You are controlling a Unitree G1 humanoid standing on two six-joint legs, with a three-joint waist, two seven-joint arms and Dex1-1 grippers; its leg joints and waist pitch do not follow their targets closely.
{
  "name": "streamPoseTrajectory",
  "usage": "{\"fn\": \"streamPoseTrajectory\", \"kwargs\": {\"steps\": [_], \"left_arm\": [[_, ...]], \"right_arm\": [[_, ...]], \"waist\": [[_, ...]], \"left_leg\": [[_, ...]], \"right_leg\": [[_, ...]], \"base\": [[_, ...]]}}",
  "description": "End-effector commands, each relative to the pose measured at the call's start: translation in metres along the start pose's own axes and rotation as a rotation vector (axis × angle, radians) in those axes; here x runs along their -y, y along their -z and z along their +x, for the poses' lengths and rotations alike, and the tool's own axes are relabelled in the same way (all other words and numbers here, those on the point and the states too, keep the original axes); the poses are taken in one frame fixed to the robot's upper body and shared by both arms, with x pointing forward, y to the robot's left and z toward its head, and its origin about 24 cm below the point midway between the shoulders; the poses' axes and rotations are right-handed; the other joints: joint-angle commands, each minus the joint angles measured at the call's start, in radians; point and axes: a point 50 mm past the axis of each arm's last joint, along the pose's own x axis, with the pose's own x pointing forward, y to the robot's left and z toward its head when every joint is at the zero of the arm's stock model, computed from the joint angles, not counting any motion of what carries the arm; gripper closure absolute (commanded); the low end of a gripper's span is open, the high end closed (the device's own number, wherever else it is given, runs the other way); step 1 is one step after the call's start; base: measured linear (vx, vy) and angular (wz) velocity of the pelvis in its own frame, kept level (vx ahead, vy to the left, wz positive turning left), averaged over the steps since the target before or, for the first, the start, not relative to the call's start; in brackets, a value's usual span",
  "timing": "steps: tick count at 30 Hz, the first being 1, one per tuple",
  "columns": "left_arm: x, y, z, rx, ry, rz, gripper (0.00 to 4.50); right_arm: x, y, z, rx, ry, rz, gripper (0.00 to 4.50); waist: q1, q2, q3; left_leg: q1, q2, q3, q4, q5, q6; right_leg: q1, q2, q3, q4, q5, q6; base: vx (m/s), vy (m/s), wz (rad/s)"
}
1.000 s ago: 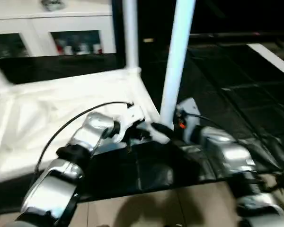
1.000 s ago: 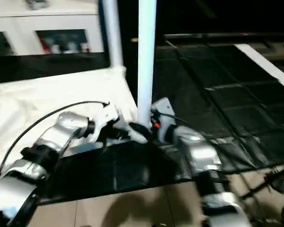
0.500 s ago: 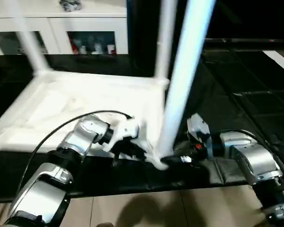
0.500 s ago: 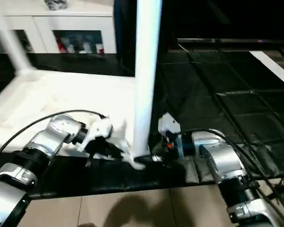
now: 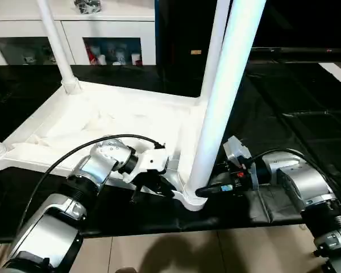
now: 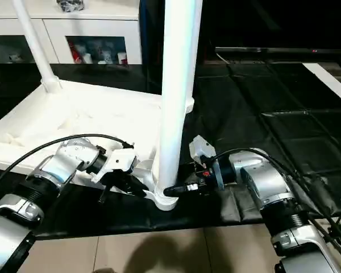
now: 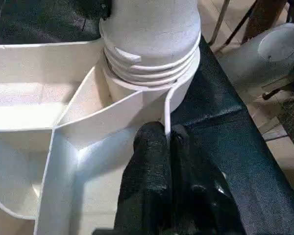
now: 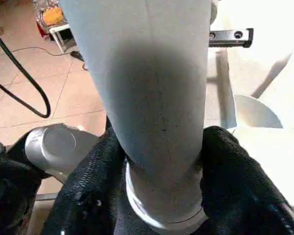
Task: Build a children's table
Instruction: Rotate leg to tighten
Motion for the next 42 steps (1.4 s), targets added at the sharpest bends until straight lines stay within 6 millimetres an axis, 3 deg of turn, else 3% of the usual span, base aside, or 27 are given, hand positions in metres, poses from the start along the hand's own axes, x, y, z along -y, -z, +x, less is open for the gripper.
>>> {"fn": "streamPoseTrajectory", "kwargs": {"steps": [1,7,11,13,14,15,16,18,20,23,24,28,29,30,32,33,35,39,42], "left_arm": [[0.001,0.001,0.004,-0.041,0.024,0.018,4.50],[-0.004,-0.001,0.006,-0.014,-0.031,-0.041,4.50],[-0.013,-0.005,0.007,0.020,-0.110,-0.130,4.50],[-0.020,-0.012,0.010,0.059,-0.172,-0.179,4.50],[-0.024,-0.016,0.012,0.073,-0.205,-0.203,4.50],[-0.028,-0.019,0.013,0.085,-0.241,-0.225,4.50],[-0.031,-0.022,0.014,0.093,-0.271,-0.242,4.50],[-0.042,-0.031,0.019,0.125,-0.374,-0.293,4.50],[-0.044,-0.033,0.020,0.133,-0.398,-0.304,4.50],[-0.059,-0.047,0.023,0.186,-0.568,-0.372,4.50],[-0.061,-0.049,0.023,0.194,-0.593,-0.383,4.50],[-0.068,-0.056,0.023,0.216,-0.659,-0.400,4.50],[-0.069,-0.058,0.023,0.222,-0.674,-0.398,4.50],[-0.069,-0.058,0.022,0.221,-0.676,-0.394,4.50],[-0.069,-0.058,0.022,0.218,-0.675,-0.386,4.50],[-0.068,-0.057,0.023,0.210,-0.665,-0.377,4.50],[-0.066,-0.054,0.022,0.204,-0.652,-0.379,4.50],[-0.063,-0.046,0.020,0.180,-0.632,-0.376,4.50],[-0.056,-0.035,0.017,0.151,-0.579,-0.357,4.50]], "right_arm": [[-0.005,-0.001,0.009,0.004,-0.098,-0.003,2.48],[-0.010,0.003,0.011,0.018,-0.101,0.016,2.53],[-0.003,0.012,0.017,-0.026,0.085,0.065,2.54],[0.010,0.012,0.026,-0.003,0.293,0.106,2.55],[0.016,0.011,0.030,0.015,0.382,0.126,2.56],[0.021,0.011,0.034,0.027,0.459,0.150,2.56],[0.025,0.011,0.037,0.035,0.518,0.172,2.56],[0.037,0.009,0.050,0.060,0.691,0.239,2.57],[0.038,0.008,0.052,0.067,0.719,0.250,2.59],[0.050,-0.001,0.070,0.105,0.874,0.314,2.59],[0.052,-0.003,0.073,0.115,0.892,0.328,2.59],[0.056,-0.011,0.079,0.160,0.932,0.345,2.59],[0.057,-0.014,0.080,0.177,0.939,0.337,2.03],[0.056,-0.016,0.080,0.196,0.928,0.331,1.89],[0.056,-0.017,0.080,0.201,0.919,0.328,1.82],[0.055,-0.017,0.080,0.210,0.906,0.316,1.53],[0.054,-0.017,0.078,0.223,0.901,0.310,1.45],[0.052,-0.014,0.066,0.232,0.897,0.284,1.01],[0.048,-0.012,0.045,0.243,0.857,0.235,0.81]], "waist": [[-0.004,-0.010,-0.069],[-0.003,-0.009,-0.068],[-0.004,-0.007,-0.063],[-0.017,-0.006,-0.056],[-0.021,-0.007,-0.056],[-0.039,-0.006,-0.056],[-0.043,-0.007,-0.057],[-0.064,0.000,-0.056],[-0.081,-0.005,-0.058],[-0.092,0.004,-0.064],[-0.094,0.003,-0.066],[-0.089,0.004,-0.073],[-0.086,0.004,-0.075],[-0.079,0.003,-0.080],[-0.073,0.004,-0.085],[-0.070,0.005,-0.085],[-0.069,0.006,-0.082],[-0.065,0.005,-0.076],[-0.061,0.004,-0.074]], "left_leg": [[0.001,0.022,0.006,-0.067,-0.191,0.054],[0.002,0.021,0.007,-0.067,-0.193,0.054],[0.003,0.020,0.005,-0.071,-0.210,0.042],[0.007,0.014,0.001,-0.076,-0.277,0.012],[0.010,0.012,-0.002,-0.076,-0.288,0.005],[-0.001,0.005,-0.008,-0.077,-0.289,-0.013],[-0.005,0.002,-0.011,-0.077,-0.286,-0.013],[-0.007,0.001,-0.014,-0.077,-0.296,-0.019],[-0.007,-0.005,-0.016,-0.073,-0.314,-0.014],[-0.007,-0.002,-0.016,-0.074,-0.293,0.002],[-0.003,-0.002,-0.012,-0.072,-0.280,0.007],[-0.002,0.002,-0.004,-0.067,-0.214,0.032],[-0.004,0.002,-0.004,-0.067,-0.195,0.035],[-0.009,0.001,-0.002,-0.064,-0.138,0.053],[-0.011,0.001,-0.001,-0.060,-0.076,0.072],[-0.013,0.002,-0.001,-0.059,-0.045,0.086],[-0.011,0.003,0.000,-0.059,-0.051,0.096],[-0.006,0.005,0.002,-0.065,-0.124,0.083],[-0.004,0.006,0.003,-0.066,-0.140,0.074]], "right_leg": [[0.055,-0.059,0.039,-0.065,-0.279,-0.215],[0.055,-0.057,0.039,-0.066,-0.274,-0.218],[0.053,-0.056,0.038,-0.070,-0.313,-0.208],[0.047,-0.059,0.035,-0.087,-0.478,-0.156],[0.046,-0.060,0.032,-0.092,-0.515,-0.142],[0.051,-0.061,0.027,-0.099,-0.582,-0.100],[0.056,-0.060,0.022,-0.101,-0.594,-0.086],[0.051,-0.058,0.019,-0.103,-0.596,-0.079],[0.050,-0.055,0.013,-0.111,-0.611,-0.069],[0.050,-0.053,0.018,-0.105,-0.508,-0.113],[0.048,-0.048,0.021,-0.099,-0.429,-0.151],[0.053,-0.048,0.031,-0.083,-0.273,-0.208],[0.057,-0.049,0.031,-0.079,-0.238,-0.216],[0.063,-0.049,0.033,-0.068,-0.152,-0.233],[0.066,-0.049,0.033,-0.058,-0.064,-0.255],[0.068,-0.048,0.033,-0.051,-0.003,-0.273],[0.066,-0.048,0.032,-0.051,0.008,-0.281],[0.067,-0.050,0.034,-0.063,-0.091,-0.267],[0.066,-0.050,0.035,-0.068,-0.132,-0.253]], "base": [[0.000,0.000,0.00],[0.000,0.000,0.00],[0.000,0.000,0.00],[0.000,0.000,0.00],[0.000,0.000,0.00],[0.000,0.000,0.00],[0.000,0.000,0.00],[0.000,0.000,0.00],[0.000,0.000,0.00],[0.000,0.000,0.00],[0.000,0.000,0.00],[0.000,0.000,0.00],[0.000,0.000,0.00],[0.000,0.000,0.00],[0.000,0.000,0.00],[0.000,0.000,0.00],[0.000,0.000,0.00],[0.000,0.000,0.00],[0.000,0.000,0.00]]}}
